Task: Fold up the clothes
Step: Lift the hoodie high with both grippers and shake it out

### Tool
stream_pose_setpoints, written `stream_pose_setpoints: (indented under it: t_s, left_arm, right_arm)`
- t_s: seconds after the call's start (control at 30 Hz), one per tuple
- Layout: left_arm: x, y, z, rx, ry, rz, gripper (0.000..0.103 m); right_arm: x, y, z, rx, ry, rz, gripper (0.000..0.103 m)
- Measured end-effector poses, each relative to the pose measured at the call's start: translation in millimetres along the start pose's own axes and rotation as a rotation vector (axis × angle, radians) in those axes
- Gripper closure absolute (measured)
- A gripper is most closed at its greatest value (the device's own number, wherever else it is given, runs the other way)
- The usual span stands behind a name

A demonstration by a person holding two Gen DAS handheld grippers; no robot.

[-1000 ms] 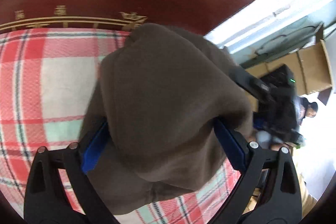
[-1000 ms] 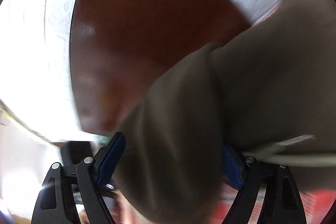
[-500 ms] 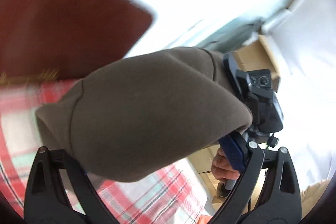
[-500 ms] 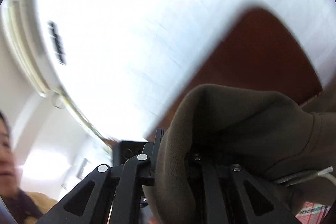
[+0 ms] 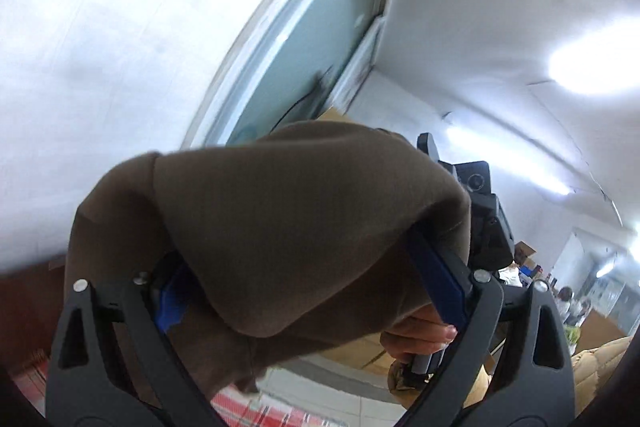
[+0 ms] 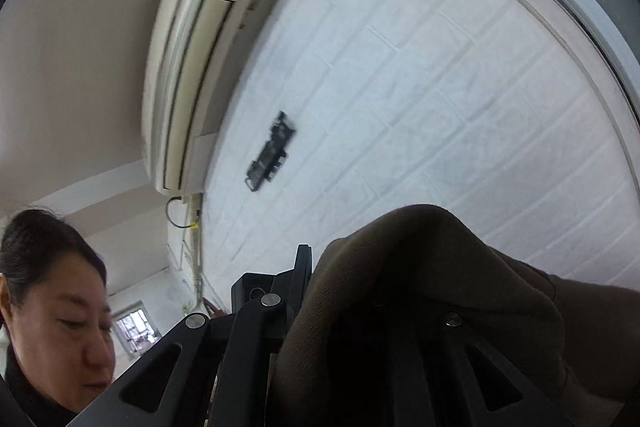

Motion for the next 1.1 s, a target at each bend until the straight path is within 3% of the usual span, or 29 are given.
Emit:
stream_pose_setpoints:
  t_s: [0.13, 0.3, 0.57, 0.73, 0.83, 0.9, 0.93, 1.03, 1.1]
  left_arm:
    - [50, -51, -46, -0.081, -0.063, 0.017, 0.006]
    - [143, -95, -73, -0.154, -0.142, -0.019, 0.006]
    - [317, -191, -104, -0.282, -0.257, -0.088, 0.006]
    - [367, -208, -100, -0.321, -0.233, -0.206, 0.006]
    - [383, -183, -93, -0.287, -0.201, -0.294, 0.006]
    - [393, -166, -88, -0.264, -0.18, -0.352, 0.006]
    - [395, -141, -78, -0.225, -0.155, -0.385, 0.006]
    - [400, -51, -32, -0.102, -0.074, -0.52, 0.006]
    - [411, 12, 29, 0.019, 0.006, -0.618, 0.006]
  right_arm:
    - [-11, 112, -23, 0.089, 0.013, -0.078, 0.09]
    - [-46, 209, 15, 0.139, 0.085, -0.165, 0.09]
    - [-80, 368, 74, 0.168, 0.117, -0.376, 0.09]
    - [-93, 444, 101, 0.12, 0.121, -0.487, 0.09]
    - [-108, 444, 122, 0.045, 0.126, -0.513, 0.091]
    - [-135, 419, 139, -0.031, 0.154, -0.486, 0.091]
    - [-147, 402, 149, -0.067, 0.171, -0.46, 0.091]
    - [-183, 318, 208, -0.188, 0.273, -0.294, 0.09]
    - [-202, 251, 254, -0.274, 0.355, -0.169, 0.088]
Point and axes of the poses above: each gripper's, at about its wrist camera, not at the fingertips, and x roughly against the way its jaws point, y to its left, z to its underside, the point moved 10 cm from there along -x, roughly the way its jaws point, and after that the axes turned 6 degrees about -y, right-handed, at the moved point
